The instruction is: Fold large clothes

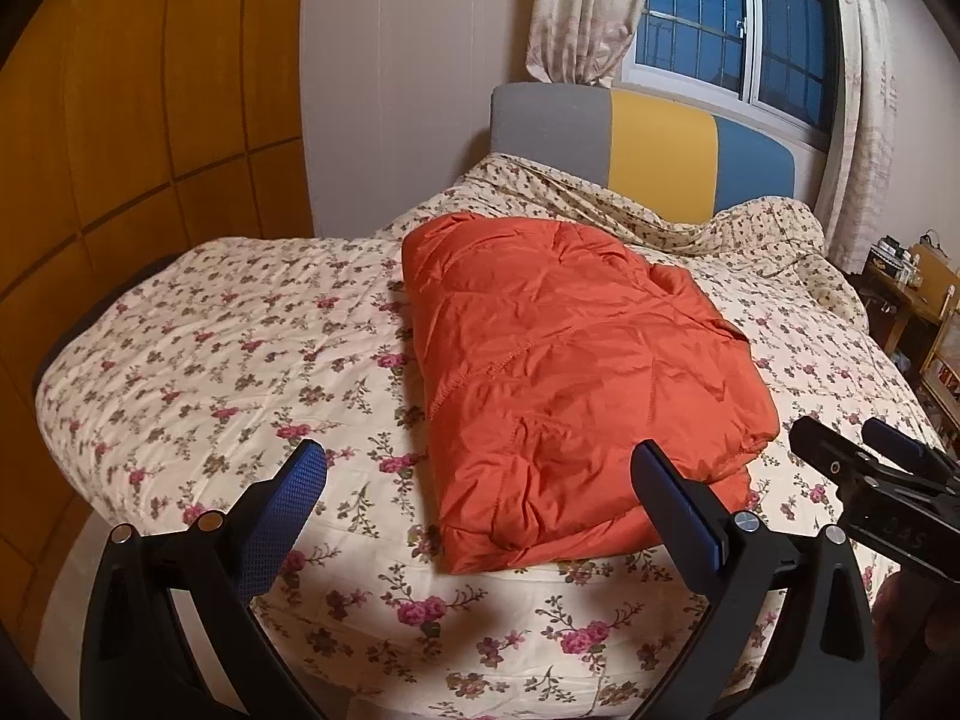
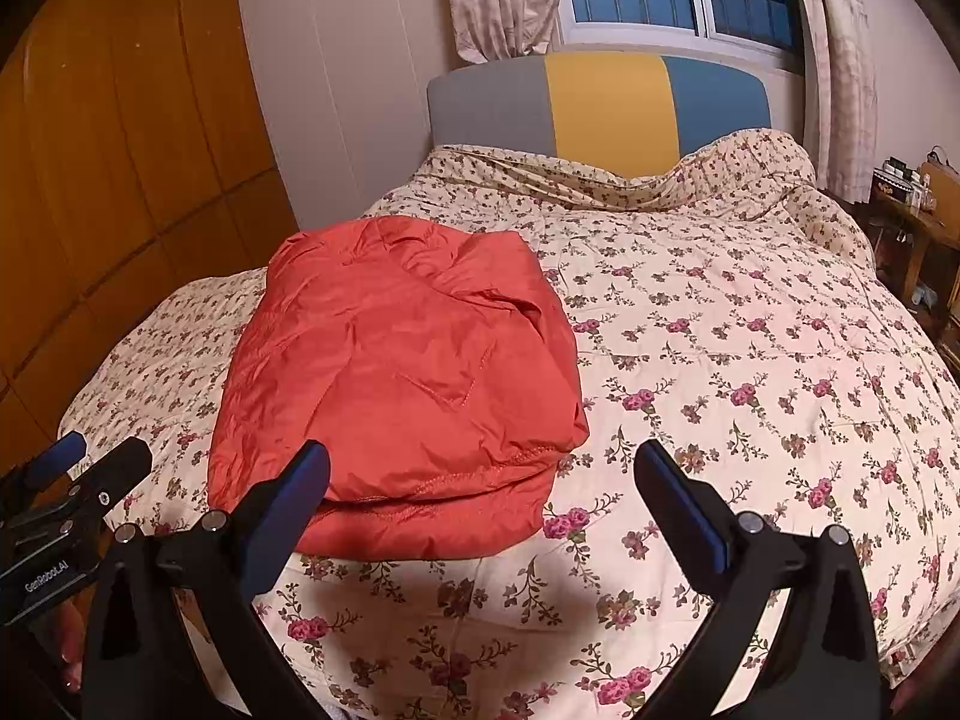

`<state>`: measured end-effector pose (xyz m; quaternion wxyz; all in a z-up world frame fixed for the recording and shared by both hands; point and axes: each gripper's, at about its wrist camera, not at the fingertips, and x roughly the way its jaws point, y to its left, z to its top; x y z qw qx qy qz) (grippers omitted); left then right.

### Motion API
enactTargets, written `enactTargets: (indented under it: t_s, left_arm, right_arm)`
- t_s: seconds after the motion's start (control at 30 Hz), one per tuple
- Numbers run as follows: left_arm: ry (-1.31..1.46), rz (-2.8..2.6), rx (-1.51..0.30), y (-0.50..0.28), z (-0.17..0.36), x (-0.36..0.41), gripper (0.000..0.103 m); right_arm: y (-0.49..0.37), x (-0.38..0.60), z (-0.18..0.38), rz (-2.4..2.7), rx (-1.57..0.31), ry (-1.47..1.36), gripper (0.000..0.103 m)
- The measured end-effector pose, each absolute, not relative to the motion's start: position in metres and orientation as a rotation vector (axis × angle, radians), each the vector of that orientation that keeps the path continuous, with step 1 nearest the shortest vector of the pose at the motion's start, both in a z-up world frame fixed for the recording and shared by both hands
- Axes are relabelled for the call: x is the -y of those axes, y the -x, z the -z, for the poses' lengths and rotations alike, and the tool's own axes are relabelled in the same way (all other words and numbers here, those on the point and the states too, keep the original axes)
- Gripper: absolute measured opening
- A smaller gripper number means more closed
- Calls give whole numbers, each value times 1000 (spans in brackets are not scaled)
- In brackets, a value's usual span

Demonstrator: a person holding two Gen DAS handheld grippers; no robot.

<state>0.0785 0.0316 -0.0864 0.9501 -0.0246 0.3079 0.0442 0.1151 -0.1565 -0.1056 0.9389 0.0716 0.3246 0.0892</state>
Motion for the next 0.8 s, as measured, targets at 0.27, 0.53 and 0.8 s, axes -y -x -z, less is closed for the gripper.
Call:
enactTargets:
  t_s: [0.27, 0.53, 0.8]
  left_arm:
    - [68, -77, -648, -83, 90, -30, 100]
    - [30, -88, -611, -83, 89, -26, 100]
    - [62, -147, -673, -102, 99, -40, 100]
  right_arm:
    - [-119, 159, 109, -181, -674, -156, 101]
    - [-125, 160, 115, -178, -692, -164, 101]
    - [-138, 165, 122, -164, -712, -168, 101]
